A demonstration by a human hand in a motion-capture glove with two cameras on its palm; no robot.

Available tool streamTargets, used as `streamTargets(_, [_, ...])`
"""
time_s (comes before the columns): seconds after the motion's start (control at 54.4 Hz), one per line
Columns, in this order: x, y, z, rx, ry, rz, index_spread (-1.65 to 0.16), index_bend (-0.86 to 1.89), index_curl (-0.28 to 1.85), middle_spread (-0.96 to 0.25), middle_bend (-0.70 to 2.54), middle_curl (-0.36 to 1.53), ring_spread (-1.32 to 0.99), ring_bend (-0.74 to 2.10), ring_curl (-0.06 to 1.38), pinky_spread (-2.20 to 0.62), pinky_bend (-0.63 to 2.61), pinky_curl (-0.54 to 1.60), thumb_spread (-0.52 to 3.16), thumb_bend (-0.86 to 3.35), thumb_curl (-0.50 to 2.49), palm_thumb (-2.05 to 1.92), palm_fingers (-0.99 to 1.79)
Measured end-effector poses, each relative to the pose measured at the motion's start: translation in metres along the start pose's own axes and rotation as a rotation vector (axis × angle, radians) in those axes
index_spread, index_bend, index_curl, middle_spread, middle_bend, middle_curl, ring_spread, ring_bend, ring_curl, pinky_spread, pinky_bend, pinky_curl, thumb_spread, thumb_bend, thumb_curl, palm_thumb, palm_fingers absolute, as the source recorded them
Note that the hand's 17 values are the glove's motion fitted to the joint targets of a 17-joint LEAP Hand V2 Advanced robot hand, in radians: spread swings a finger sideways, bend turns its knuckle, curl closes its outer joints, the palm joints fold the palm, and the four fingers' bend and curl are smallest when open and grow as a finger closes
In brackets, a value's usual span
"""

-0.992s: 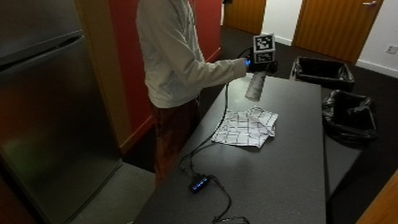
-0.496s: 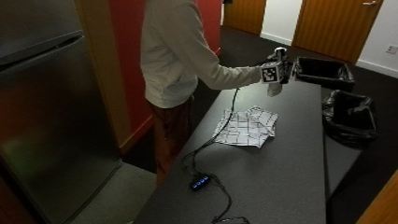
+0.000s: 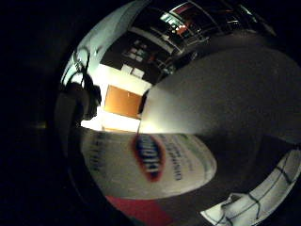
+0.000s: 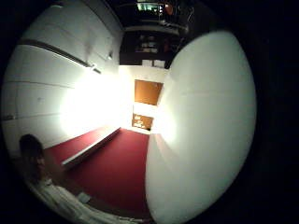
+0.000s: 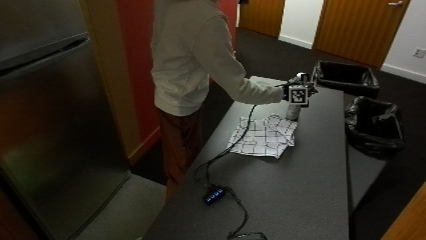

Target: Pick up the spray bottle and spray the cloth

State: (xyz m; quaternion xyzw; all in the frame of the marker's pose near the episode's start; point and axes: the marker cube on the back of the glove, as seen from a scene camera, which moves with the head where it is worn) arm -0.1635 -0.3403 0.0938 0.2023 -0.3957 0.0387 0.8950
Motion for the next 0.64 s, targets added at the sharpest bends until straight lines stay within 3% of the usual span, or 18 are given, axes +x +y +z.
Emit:
streamTargets(0.037, [-0.006, 0.004, -0.004, -0.041, -0.023, -0.011, -0.21, 0.16, 0.54, -0.15, 0.46, 0.47, -0.16, 0.53, 0.44, -0.22, 0.44, 0.39, 0.26, -0.04, 0.76, 0.98, 1.21])
streamTargets(0.276, [-0.028, 0.019, -0.062, -0.07, -0.069, -0.091, -0.26, -0.01, 0.41, -0.16, 0.24, 0.42, -0.17, 0.42, 0.42, -0.04, 0.48, 0.4, 0.73, -0.09, 0.57, 0.64, 0.5])
streamTargets(0.368, [-0.05, 0.041, -0.089, -0.144, -0.187, -0.095, -0.28, 0.01, 0.33, -0.14, 0.22, 0.41, -0.15, 0.45, 0.4, 0.0, 0.51, 0.39, 0.79, -0.06, 0.52, 0.59, 0.42])
streamTargets(0.496, [-0.056, 0.047, -0.123, -0.087, -0.2, -0.085, -0.29, 0.06, 0.27, -0.13, 0.22, 0.4, -0.13, 0.46, 0.39, 0.04, 0.53, 0.39, 0.83, -0.04, 0.47, 0.57, 0.37])
streamTargets(0.643, [-0.045, 0.087, -0.153, -0.227, -0.135, -0.087, -0.3, 0.09, 0.24, -0.1, 0.21, 0.4, -0.12, 0.46, 0.38, 0.06, 0.52, 0.38, 0.85, -0.04, 0.44, 0.57, 0.32])
